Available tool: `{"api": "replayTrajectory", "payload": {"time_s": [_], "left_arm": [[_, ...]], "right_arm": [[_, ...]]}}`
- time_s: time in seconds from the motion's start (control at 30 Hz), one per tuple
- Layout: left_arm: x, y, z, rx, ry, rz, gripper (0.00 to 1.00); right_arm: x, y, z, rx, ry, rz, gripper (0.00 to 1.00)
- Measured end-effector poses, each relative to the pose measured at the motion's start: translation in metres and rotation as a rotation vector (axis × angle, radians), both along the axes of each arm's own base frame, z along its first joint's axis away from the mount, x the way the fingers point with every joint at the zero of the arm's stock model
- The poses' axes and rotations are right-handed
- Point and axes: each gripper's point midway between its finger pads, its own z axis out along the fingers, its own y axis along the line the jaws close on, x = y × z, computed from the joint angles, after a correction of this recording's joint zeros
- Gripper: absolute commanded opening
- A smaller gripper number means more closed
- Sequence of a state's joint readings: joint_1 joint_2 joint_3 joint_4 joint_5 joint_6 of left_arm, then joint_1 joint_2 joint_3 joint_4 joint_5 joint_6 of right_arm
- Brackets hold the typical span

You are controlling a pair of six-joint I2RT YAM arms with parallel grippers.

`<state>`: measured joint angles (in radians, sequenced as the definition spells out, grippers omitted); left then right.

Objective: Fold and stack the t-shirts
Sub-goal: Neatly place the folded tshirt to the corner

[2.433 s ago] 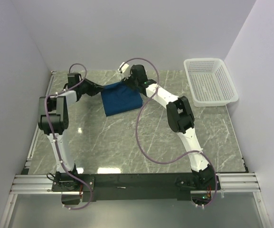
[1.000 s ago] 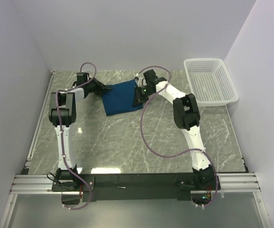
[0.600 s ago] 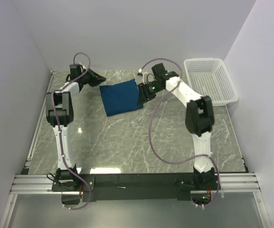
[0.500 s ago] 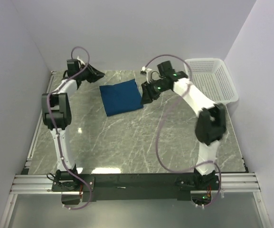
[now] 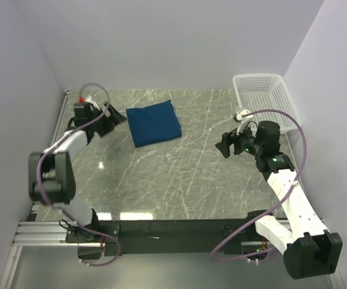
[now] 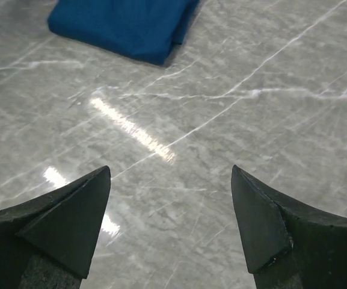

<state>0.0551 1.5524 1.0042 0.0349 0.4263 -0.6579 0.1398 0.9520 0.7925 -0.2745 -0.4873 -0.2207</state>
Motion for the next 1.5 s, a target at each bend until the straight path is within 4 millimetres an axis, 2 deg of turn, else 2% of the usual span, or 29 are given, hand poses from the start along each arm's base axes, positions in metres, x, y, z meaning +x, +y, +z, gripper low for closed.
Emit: {"api": "replayTrajectory", "payload": {"time_s": [0.03,0.13,0.17,0.27,0.4,0.43,0.47,0.5,0.57,0.6,0.67,0.77,0.83,0.9,1.07,1.17,1.2,1.3,1.33,1.4,1.5], "left_arm": [[-0.003,-0.002,-0.038,0.004,0.110,-0.002,0.98],[-0.025,-0.013,-0.113,0.021,0.350,-0.021,0.94],[-0.027,-0.022,-0.118,0.001,0.375,-0.046,0.91],[-0.004,-0.037,-0.109,0.028,0.338,-0.073,0.84],[0.012,-0.052,-0.121,0.033,0.363,-0.098,0.71],[0.017,-0.054,-0.121,0.041,0.363,-0.098,0.60],[0.020,-0.056,-0.122,0.050,0.370,-0.093,0.53],[0.023,-0.056,-0.127,0.067,0.382,-0.089,0.39],[0.025,-0.055,-0.132,0.082,0.404,-0.073,0.26],[0.025,-0.054,-0.134,0.095,0.411,-0.068,0.12],[0.024,-0.047,-0.137,0.125,0.436,-0.039,0.01],[0.025,-0.034,-0.136,0.177,0.455,-0.005,0.00],[0.026,-0.016,-0.135,0.217,0.470,0.029,0.00],[0.027,0.010,-0.135,0.253,0.486,0.072,0.00],[0.022,0.103,-0.137,0.317,0.532,0.241,0.01],[0.011,0.164,-0.137,0.348,0.565,0.373,0.16],[0.007,0.181,-0.137,0.359,0.577,0.413,0.31],[-0.010,0.233,-0.133,0.437,0.634,0.536,0.54],[-0.015,0.248,-0.130,0.470,0.652,0.576,0.59],[-0.020,0.267,-0.122,0.527,0.666,0.642,0.69],[-0.022,0.281,-0.099,0.584,0.644,0.726,0.69]], "right_arm": [[-0.003,-0.003,-0.001,0.026,0.008,0.009,0.87],[-0.010,-0.003,0.003,0.087,0.021,0.047,0.86],[-0.011,-0.001,0.004,0.098,0.021,0.061,0.86],[-0.016,0.003,0.006,0.132,0.030,0.103,0.85],[-0.021,0.007,0.007,0.162,0.044,0.139,0.84],[-0.021,0.006,0.007,0.168,0.048,0.142,0.84],[-0.021,0.005,0.007,0.172,0.049,0.142,0.84],[-0.021,0.005,0.007,0.175,0.052,0.143,0.84],[-0.022,0.005,0.008,0.180,0.053,0.147,0.84],[-0.023,0.005,0.008,0.182,0.054,0.150,0.84],[-0.024,0.006,0.008,0.188,0.058,0.160,0.84],[-0.025,0.007,0.008,0.192,0.061,0.166,0.84],[-0.026,0.008,0.008,0.195,0.062,0.173,0.84],[-0.028,0.009,0.008,0.198,0.067,0.179,0.83],[-0.031,0.010,0.005,0.200,0.083,0.190,0.83],[-0.034,0.012,0.004,0.204,0.092,0.205,0.83],[-0.034,0.012,0.004,0.204,0.097,0.208,0.83],[-0.037,0.013,0.002,0.206,0.107,0.217,0.83],[-0.038,0.013,0.002,0.206,0.108,0.222,0.83],[-0.039,0.014,0.001,0.207,0.114,0.228,0.83],[-0.039,0.014,-0.002,0.207,0.134,0.235,0.83]]}}
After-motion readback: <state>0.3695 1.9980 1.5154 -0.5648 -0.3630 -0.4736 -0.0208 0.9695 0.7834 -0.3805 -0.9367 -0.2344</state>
